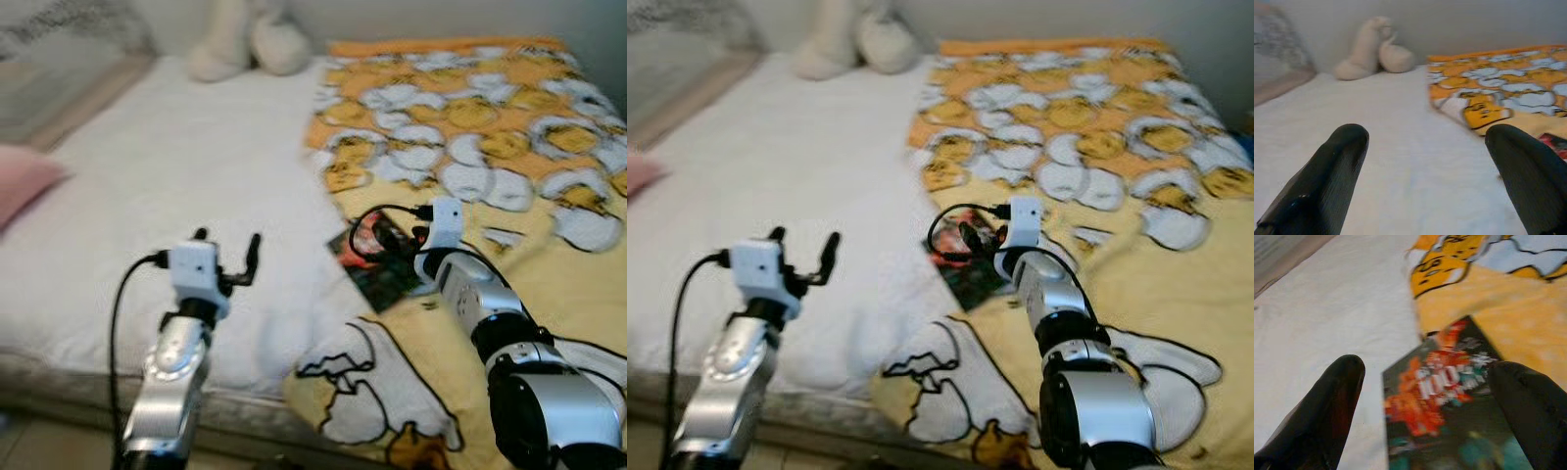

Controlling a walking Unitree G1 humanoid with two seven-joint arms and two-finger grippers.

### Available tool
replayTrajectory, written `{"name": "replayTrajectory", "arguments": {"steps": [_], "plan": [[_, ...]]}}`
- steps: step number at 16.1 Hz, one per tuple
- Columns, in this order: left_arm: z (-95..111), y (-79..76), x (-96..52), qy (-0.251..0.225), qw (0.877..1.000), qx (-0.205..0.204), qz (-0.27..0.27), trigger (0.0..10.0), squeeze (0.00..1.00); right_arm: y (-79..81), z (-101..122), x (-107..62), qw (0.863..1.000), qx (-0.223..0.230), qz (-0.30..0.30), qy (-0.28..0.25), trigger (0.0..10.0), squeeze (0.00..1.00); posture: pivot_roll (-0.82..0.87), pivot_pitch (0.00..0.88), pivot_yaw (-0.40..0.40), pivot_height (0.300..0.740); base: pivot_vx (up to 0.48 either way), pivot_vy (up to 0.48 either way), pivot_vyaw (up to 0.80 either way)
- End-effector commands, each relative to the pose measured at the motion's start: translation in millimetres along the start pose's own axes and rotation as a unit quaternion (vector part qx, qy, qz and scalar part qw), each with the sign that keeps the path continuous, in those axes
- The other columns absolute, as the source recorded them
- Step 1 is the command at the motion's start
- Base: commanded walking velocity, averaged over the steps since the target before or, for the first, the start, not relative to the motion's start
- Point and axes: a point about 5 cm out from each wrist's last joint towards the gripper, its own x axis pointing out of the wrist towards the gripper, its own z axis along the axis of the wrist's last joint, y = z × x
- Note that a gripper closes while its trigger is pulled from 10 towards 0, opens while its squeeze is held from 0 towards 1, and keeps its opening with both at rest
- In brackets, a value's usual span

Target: Clean up the room

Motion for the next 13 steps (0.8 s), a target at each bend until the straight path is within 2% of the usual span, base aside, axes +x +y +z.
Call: {"name": "replayTrajectory", "arguments": {"steps": [1, 2, 3, 4, 7, 13], "plan": [[3.1, 5.7, -1.5, 0.001, 1.000, 0.003, 0.003, 10.0, 0.00, -0.2, -0.8, 1.3, 1.000, -0.005, -0.013, 0.004, 10.0, 0.00, 0.01, 0.000, 0.129, 0.740, 0.000, 0.000, 0.00], [3.6, 7.6, -4.4, 0.002, 1.000, 0.004, 0.004, 10.0, 0.00, -4.5, -1.8, 0.6, 0.999, -0.018, -0.036, 0.006, 10.0, 0.00, 0.02, 0.000, 0.127, 0.740, 0.000, 0.000, 0.00], [5.1, 9.4, -7.1, 0.003, 1.000, 0.007, 0.005, 10.0, 0.00, -9.2, 3.1, -0.6, 0.995, -0.067, -0.067, -0.012, 10.0, 0.00, 0.03, 0.000, 0.129, 0.740, 0.000, 0.000, 0.00], [6.3, 10.4, -9.4, 0.008, 1.000, 0.008, 0.006, 10.0, 0.00, -10.7, 4.5, -1.0, 0.994, -0.080, -0.075, -0.014, 10.0, 0.00, 0.03, 0.000, 0.130, 0.740, 0.000, 0.000, 0.00], [5.2, 8.6, -11.7, 0.014, 1.000, 0.004, 0.004, 10.0, 0.00, -15.5, 0.3, -3.4, 0.992, -0.088, -0.093, -0.009, 10.0, 0.00, 0.02, 0.006, 0.132, 0.740, 0.000, 0.000, 0.00], [4.3, 6.3, -13.5, 0.030, 1.000, -0.003, -0.007, 10.0, 0.00, -42.7, -15.7, -16.3, 0.977, -0.122, -0.175, 0.024, 10.0, 0.00, 0.02, 0.019, 0.144, 0.740, 0.000, 0.000, 0.00]]}}
